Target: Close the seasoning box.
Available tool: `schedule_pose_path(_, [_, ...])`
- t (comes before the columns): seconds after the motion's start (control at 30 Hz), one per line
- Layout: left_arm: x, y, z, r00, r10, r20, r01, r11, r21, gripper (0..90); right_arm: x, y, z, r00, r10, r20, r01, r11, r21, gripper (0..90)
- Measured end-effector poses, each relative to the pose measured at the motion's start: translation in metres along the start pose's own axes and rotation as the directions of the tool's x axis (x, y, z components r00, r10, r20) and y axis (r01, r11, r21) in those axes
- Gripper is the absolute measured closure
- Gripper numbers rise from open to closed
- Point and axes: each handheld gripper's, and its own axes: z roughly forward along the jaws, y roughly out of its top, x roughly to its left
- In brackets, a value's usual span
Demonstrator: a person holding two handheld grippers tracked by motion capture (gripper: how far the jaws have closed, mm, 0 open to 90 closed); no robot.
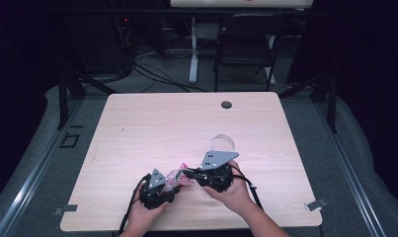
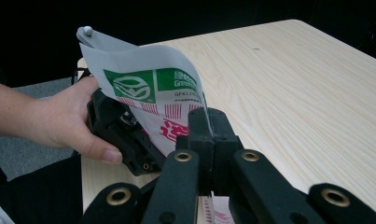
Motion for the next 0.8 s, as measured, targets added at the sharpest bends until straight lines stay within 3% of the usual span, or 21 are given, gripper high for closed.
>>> schedule_pose_path(0.8, [-0.0047, 0.0051, -0.0054, 0.9966, 0.068, -0.047, -0.068, 0.9977, 0.003, 55.8, 0.0013, -0.0033, -0.0068, 0.9999, -0.013, 0.006, 0.013, 1.000, -0.021, 90.0])
